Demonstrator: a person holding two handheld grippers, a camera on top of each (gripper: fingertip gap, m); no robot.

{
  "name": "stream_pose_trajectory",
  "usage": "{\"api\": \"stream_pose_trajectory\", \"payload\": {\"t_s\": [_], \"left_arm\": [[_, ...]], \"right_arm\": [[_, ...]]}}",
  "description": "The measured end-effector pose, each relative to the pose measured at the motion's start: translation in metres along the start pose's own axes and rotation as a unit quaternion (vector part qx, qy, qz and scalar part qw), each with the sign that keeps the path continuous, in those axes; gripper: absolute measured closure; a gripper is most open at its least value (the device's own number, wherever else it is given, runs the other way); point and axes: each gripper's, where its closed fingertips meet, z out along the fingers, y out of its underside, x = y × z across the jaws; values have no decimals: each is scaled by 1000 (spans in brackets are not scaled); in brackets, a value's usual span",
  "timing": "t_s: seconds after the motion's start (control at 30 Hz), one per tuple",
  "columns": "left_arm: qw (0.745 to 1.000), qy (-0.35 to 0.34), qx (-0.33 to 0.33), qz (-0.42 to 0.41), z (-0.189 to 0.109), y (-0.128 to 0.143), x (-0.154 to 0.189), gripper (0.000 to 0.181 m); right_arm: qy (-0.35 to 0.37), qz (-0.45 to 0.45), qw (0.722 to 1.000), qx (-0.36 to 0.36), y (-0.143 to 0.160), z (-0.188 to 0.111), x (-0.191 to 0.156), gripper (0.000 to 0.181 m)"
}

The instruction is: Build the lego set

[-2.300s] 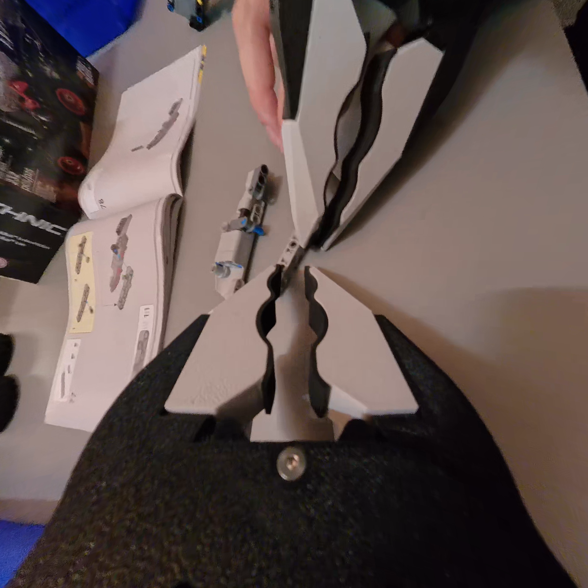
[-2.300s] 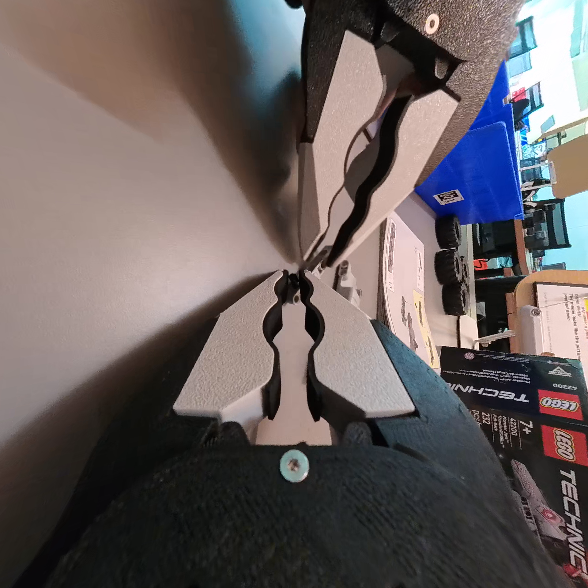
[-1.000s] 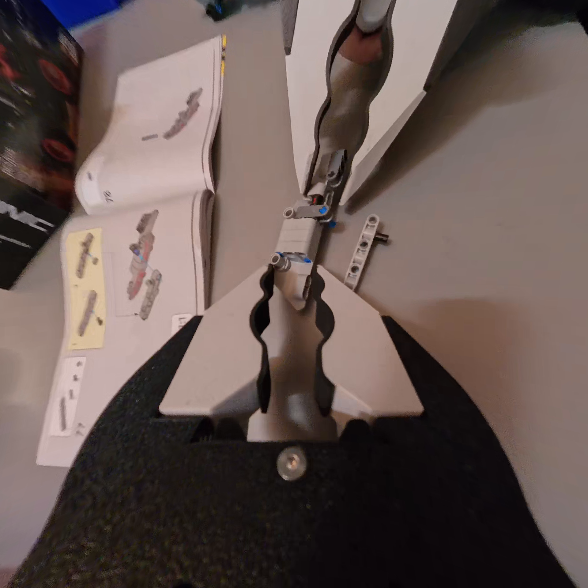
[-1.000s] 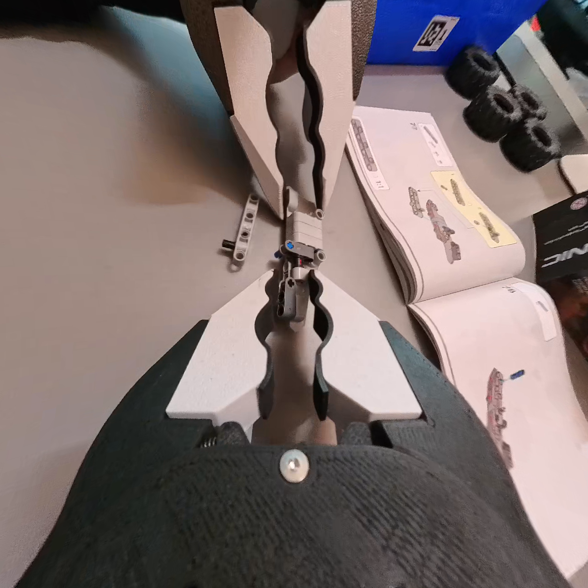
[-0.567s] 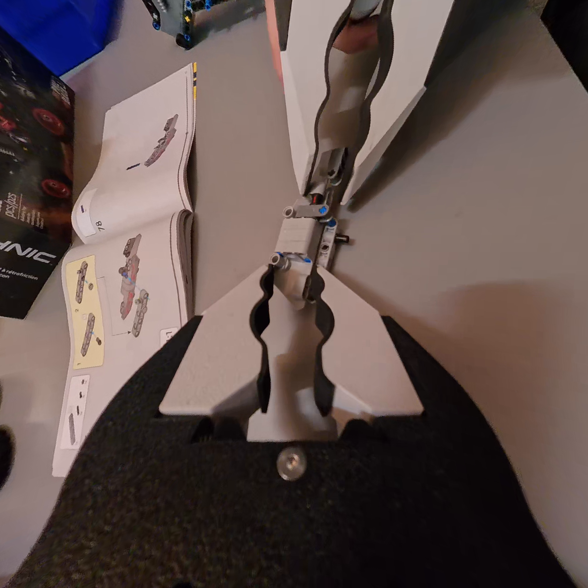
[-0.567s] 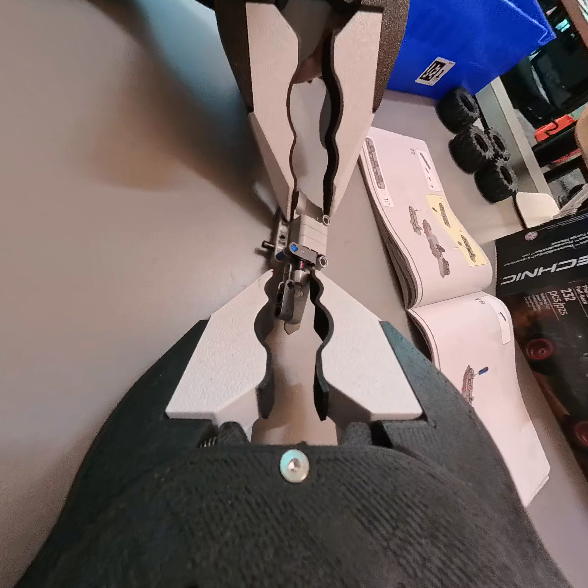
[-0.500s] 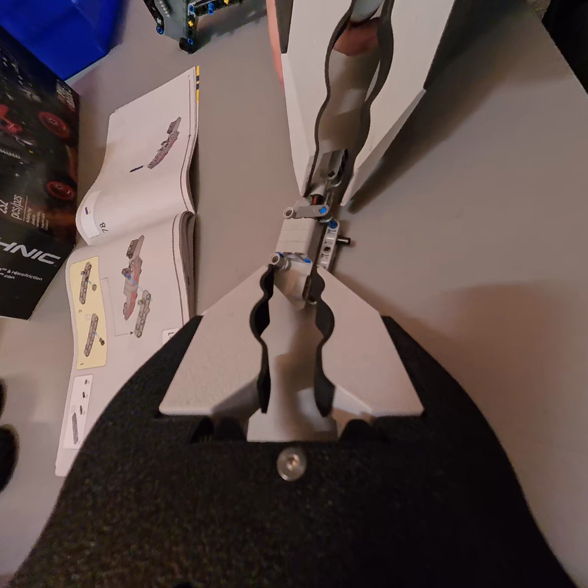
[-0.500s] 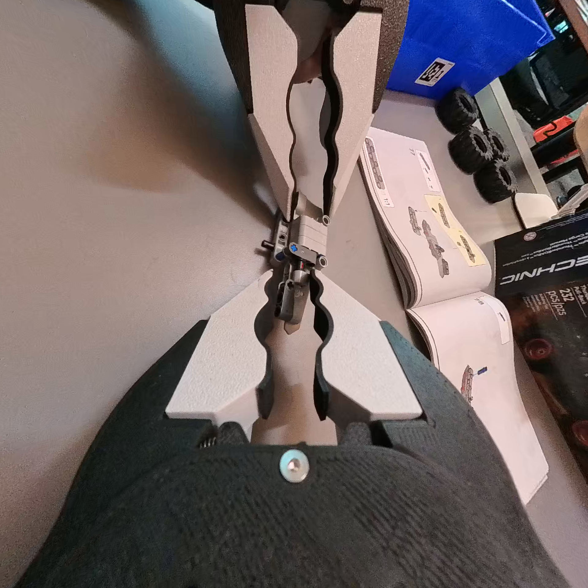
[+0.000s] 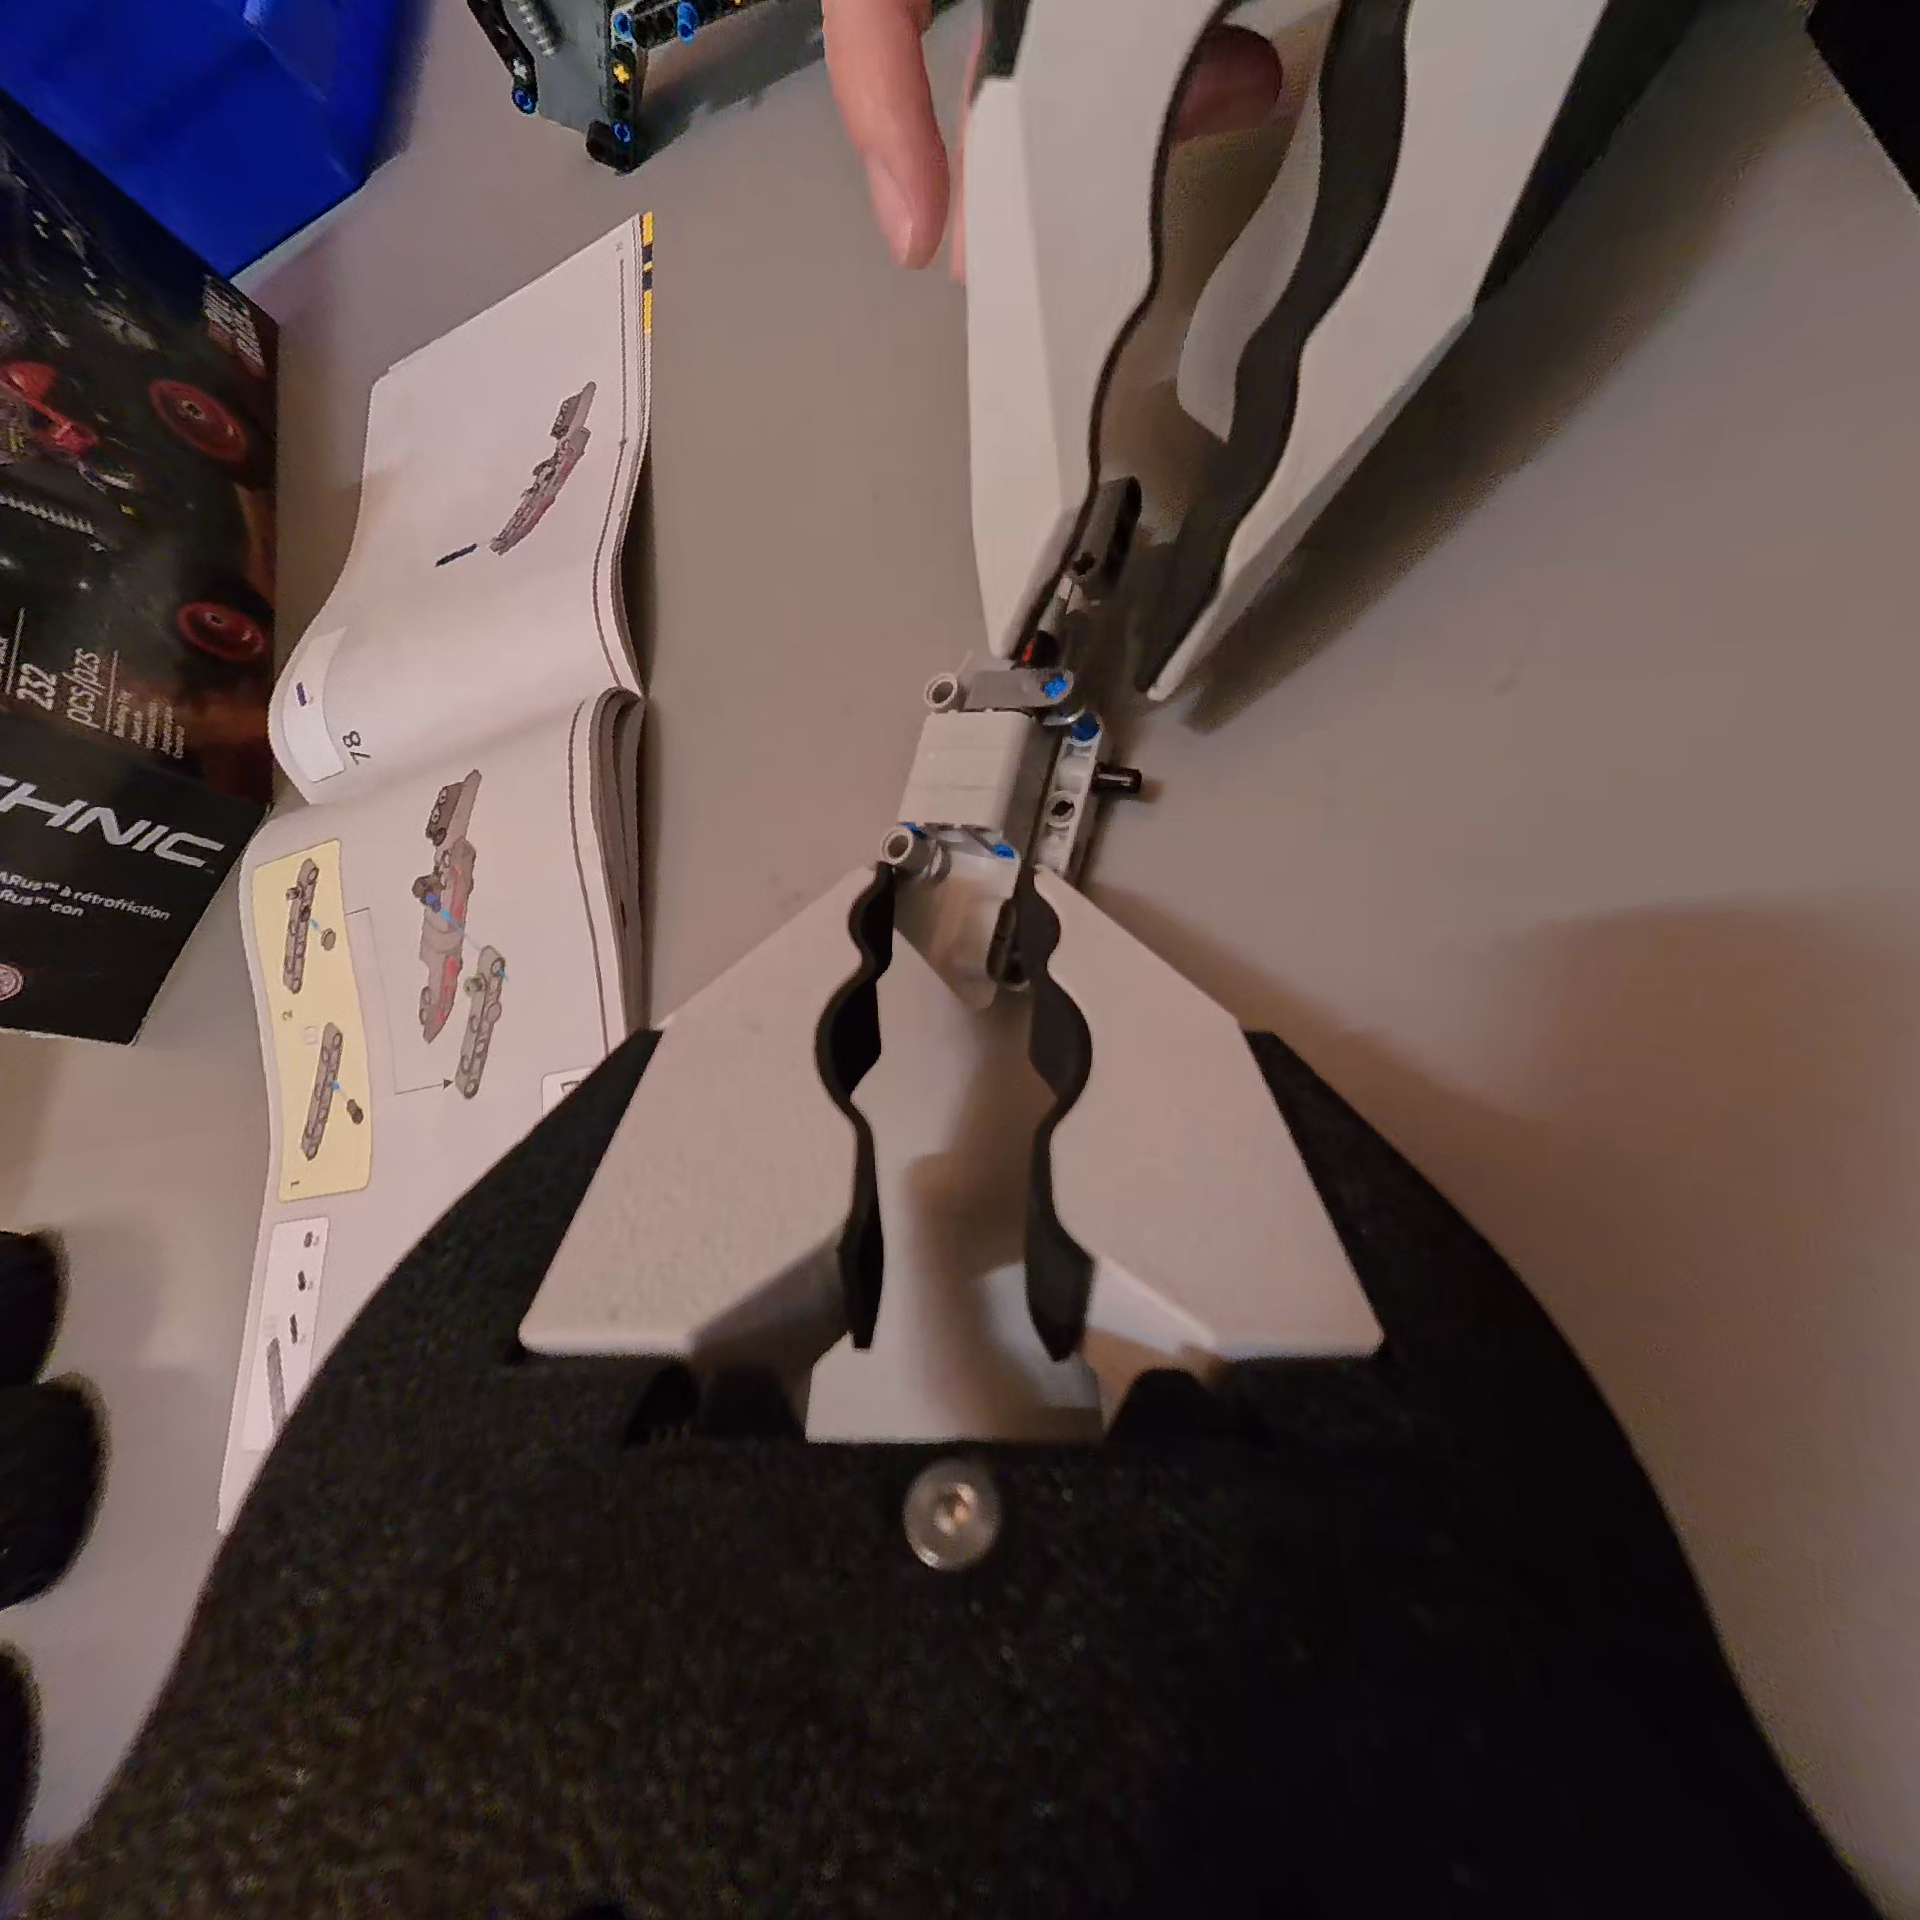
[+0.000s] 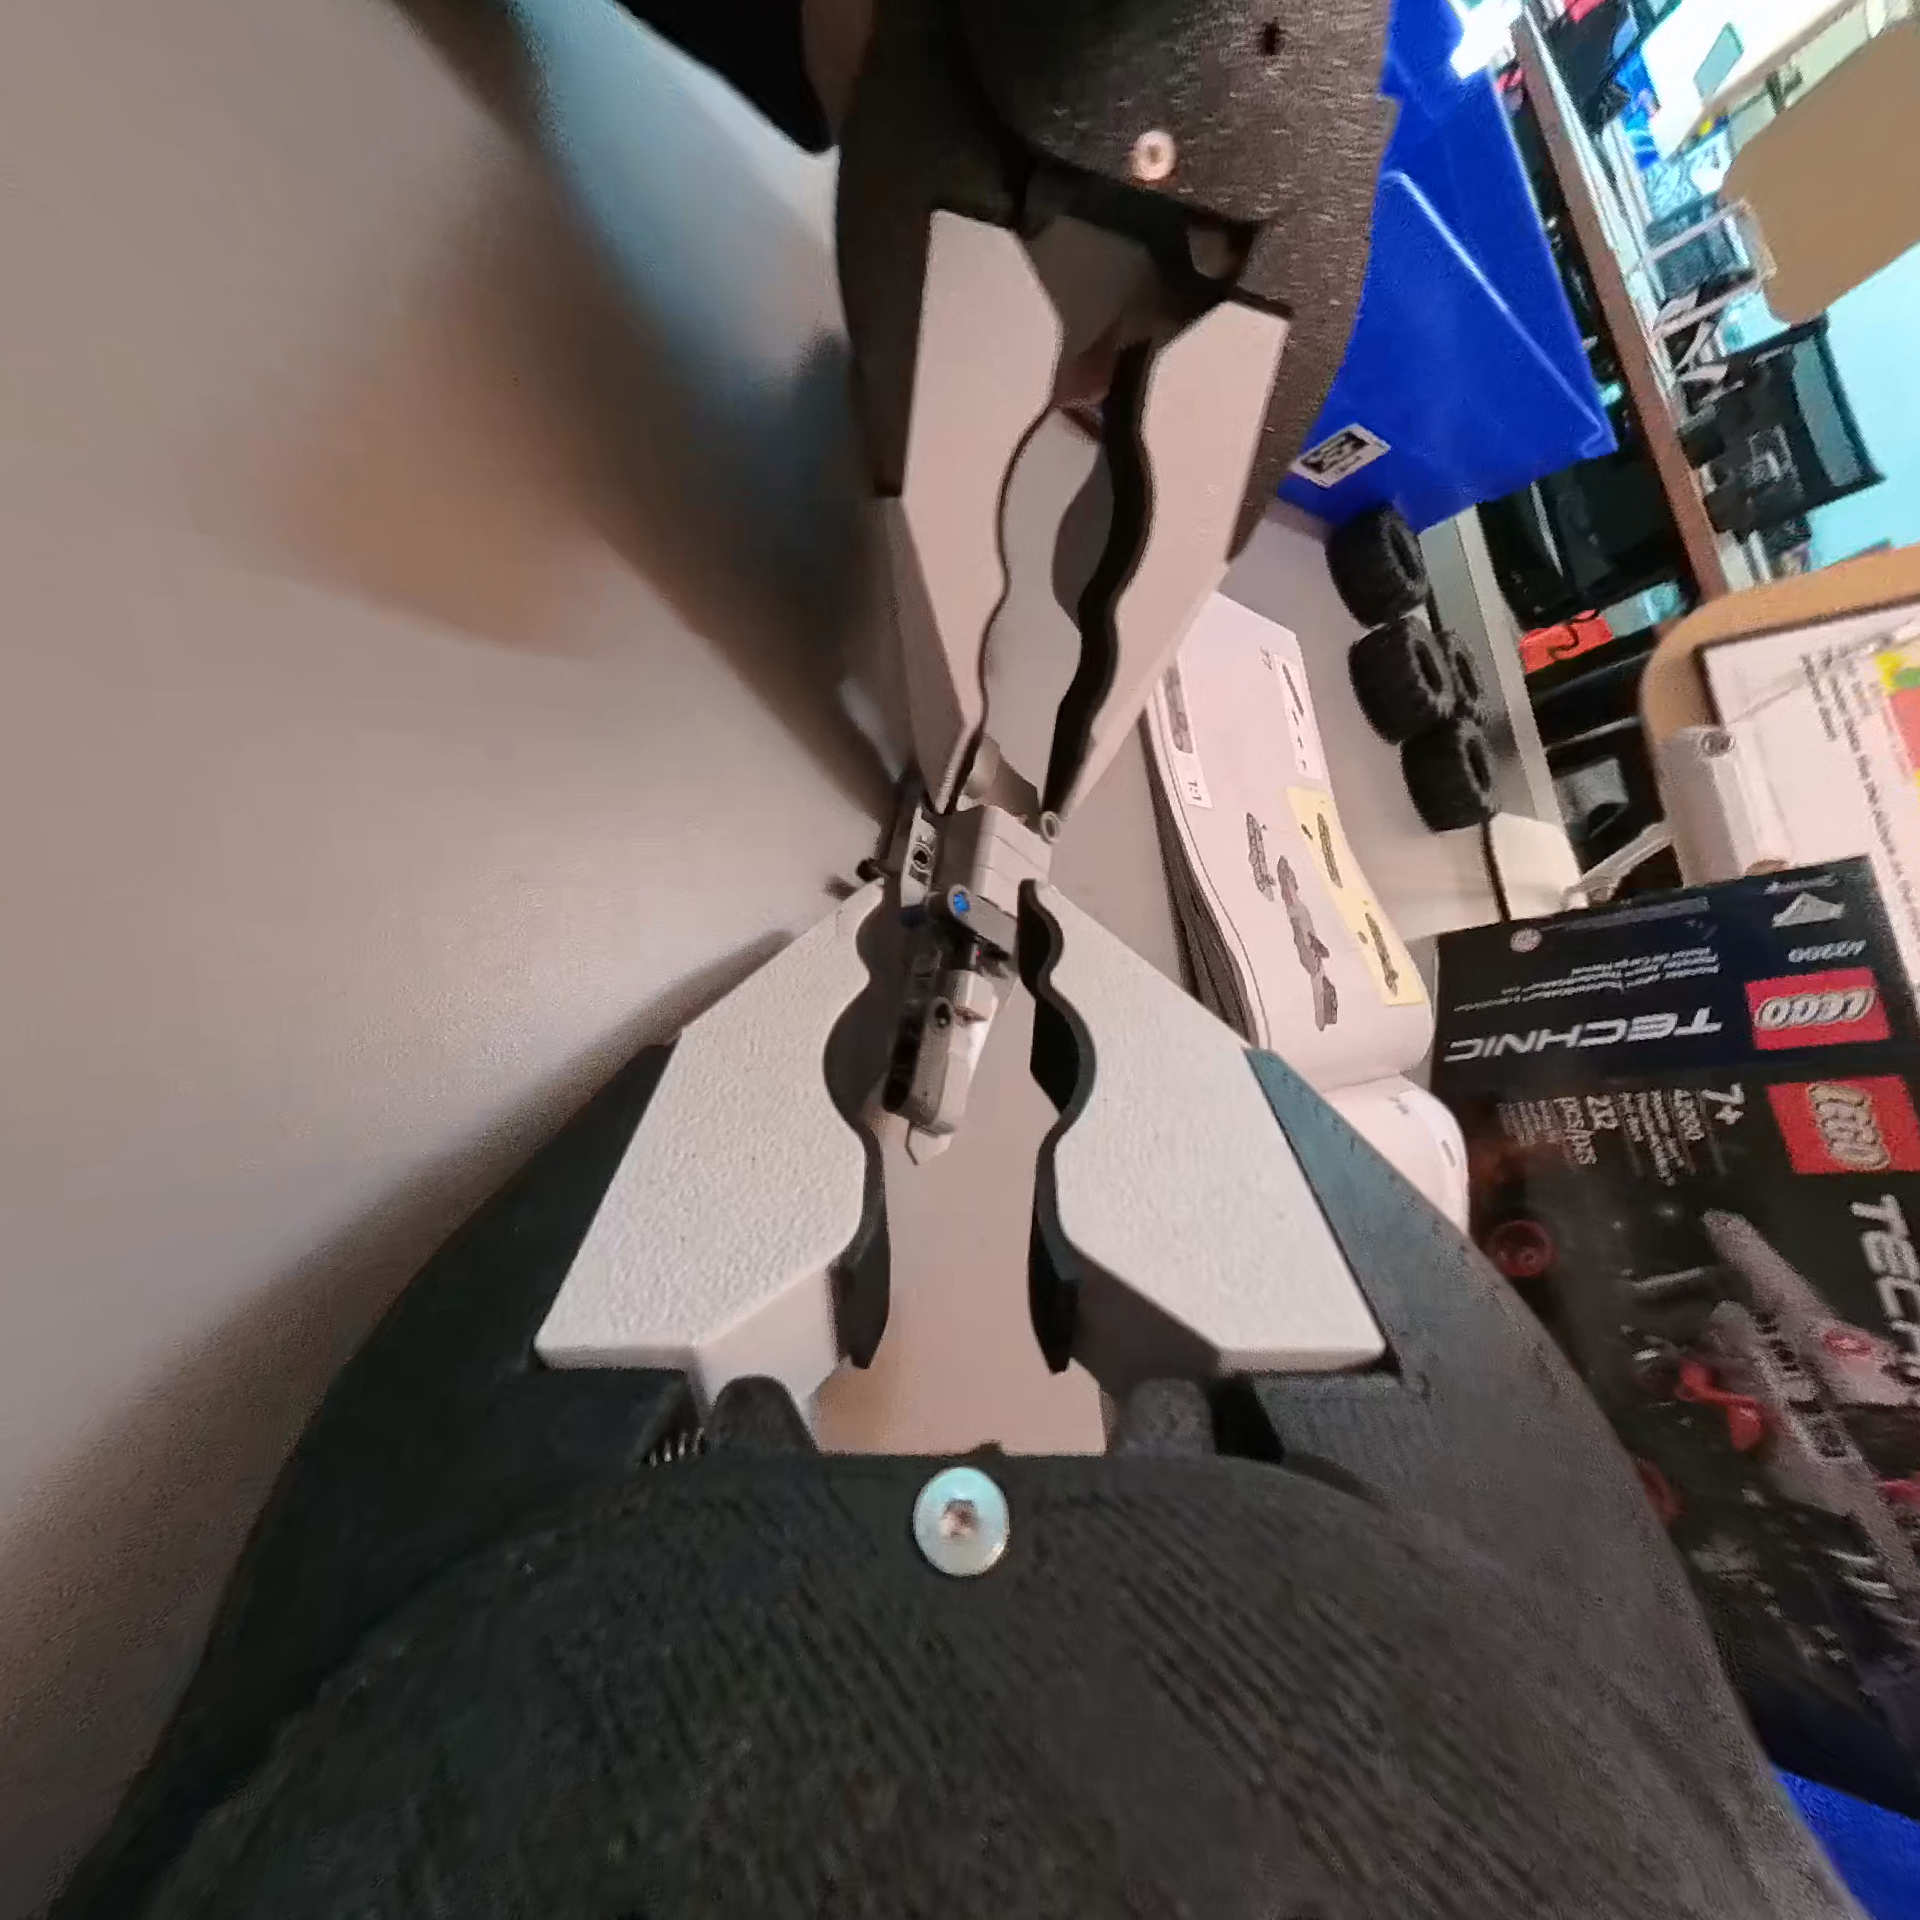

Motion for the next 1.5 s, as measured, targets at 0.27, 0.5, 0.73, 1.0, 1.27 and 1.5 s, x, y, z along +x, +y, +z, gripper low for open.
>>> {"api": "stream_pose_trajectory", "payload": {"t_s": [0.27, 0.5, 0.73, 1.0, 1.27, 1.5], "left_arm": [[1000, -5, 0, -3, -1, 1, -1, 161], [999, -37, -13, 18, -3, 4, -7, 161], [997, -65, -14, 41, -7, 7, -7, 161], [997, -3, 41, -65, -15, 2, -2, 157], [987, 43, -2, -158, -24, -5, -27, 148], [968, 153, -97, -173, -5, 5, -8, 152]], "right_arm": [[34, -116, 991, -59, 12, 14, -6, 156], [107, -235, 963, -72, 14, 20, 0, 158], [130, -278, 949, -69, 15, 23, 3, 161], [129, -268, 953, -60, 15, 25, 5, 161], [118, -281, 951, -56, 12, 30, 6, 161], [98, -268, 957, -43, 7, 34, 5, 161]]}}
